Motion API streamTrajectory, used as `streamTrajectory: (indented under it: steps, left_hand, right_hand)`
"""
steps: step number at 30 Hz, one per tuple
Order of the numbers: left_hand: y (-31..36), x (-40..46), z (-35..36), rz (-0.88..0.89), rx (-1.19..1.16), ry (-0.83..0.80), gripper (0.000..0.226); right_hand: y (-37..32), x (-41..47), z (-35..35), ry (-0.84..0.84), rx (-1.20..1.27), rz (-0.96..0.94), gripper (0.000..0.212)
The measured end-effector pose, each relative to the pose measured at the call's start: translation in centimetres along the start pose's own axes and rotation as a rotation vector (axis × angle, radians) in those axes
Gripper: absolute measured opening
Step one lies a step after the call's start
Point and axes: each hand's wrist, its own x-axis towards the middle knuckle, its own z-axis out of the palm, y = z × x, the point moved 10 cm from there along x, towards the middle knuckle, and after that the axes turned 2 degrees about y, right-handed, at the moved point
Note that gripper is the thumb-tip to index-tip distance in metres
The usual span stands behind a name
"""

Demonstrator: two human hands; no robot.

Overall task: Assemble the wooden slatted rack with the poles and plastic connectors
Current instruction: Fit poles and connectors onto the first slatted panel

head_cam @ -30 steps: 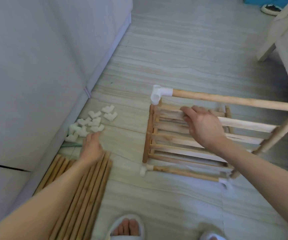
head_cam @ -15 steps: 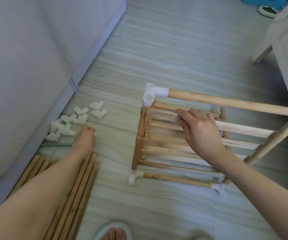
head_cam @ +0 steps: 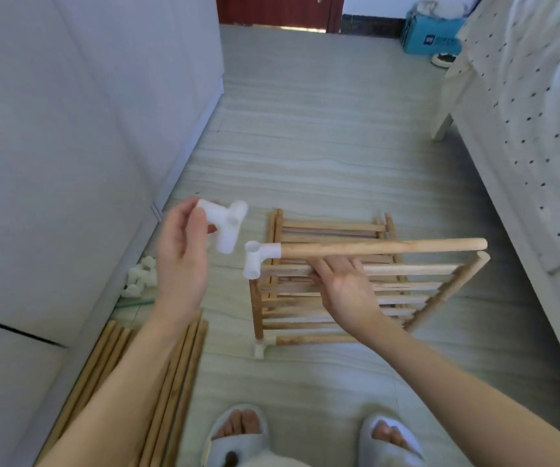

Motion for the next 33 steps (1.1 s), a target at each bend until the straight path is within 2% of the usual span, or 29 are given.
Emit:
streamTrajectory:
  steps: [4, 7, 9, 11, 13, 16, 18, 20, 22, 25, 29, 33]
  left_hand:
    - [2.0, -3.6, 7.5, 0.038, 0.255, -0.384, 0.028]
    - [0.4, -5.2, 10.1, 0.02, 0.592, -0.519, 0.03]
    - [-0.1, -5.6, 10.2, -0.006, 0.651, -0.537, 0.03]
    - [-0.6, -5.8, 10.0, -0.037, 0.634, -0.559, 0.03]
    - [-1.1, -6.2, 9.7, -0.075, 0.598, -0.589, 0.029]
    - [-1.2, -6.5, 9.3, -0.115, 0.543, -0.604, 0.031]
    - [-0.8, -6.7, 9.3, -0.116, 0.53, -0.606, 0.038]
    - [-0.5, -6.9, 9.2, -0.095, 0.516, -0.598, 0.047]
    - [-0.5, -7.0, 9.2, -0.084, 0.523, -0.597, 0.042]
    - [-0.7, -7.0, 9.2, -0.075, 0.574, -0.609, 0.03]
    - [-0.2, -7.1, 9.8, 0.011, 0.607, -0.651, 0.034]
    - [0.0, -7.2, 10.6, 0.113, 0.696, -0.724, 0.037]
  right_hand:
    - [-0.1, -1.1, -0.8, -0.051, -0.075, -0.002, 0.056]
    - [0.5, -2.0, -1.4, -0.106, -0.02, 0.003, 0.062]
    - [0.3, -2.7, -1.7, -0.192, 0.082, -0.011, 0.051]
    - [0.3, -3.2, -3.5, -0.222, 0.24, 0.042, 0.03]
    - [0.9, -3.2, -5.7, -0.244, 0.414, 0.185, 0.018]
    - [1.1, -2.9, -8.7, -0.178, 0.753, 0.388, 0.007]
    - [0.3, -2.6, -9.2, -0.205, 0.851, 0.417, 0.017]
    - [-0.9, -2.1, -8.9, -0.271, 0.776, 0.35, 0.039]
    - [-1.5, -1.6, -8.6, -0.285, 0.731, 0.329, 0.046]
    - [-1.2, -1.4, -8.6, -0.232, 0.757, 0.399, 0.04]
    - [0.0, -1.6, -9.3, -0.16, 0.821, 0.479, 0.029]
    - [3.4, -3.1, -10.8, -0.057, 1.154, 0.704, 0.026]
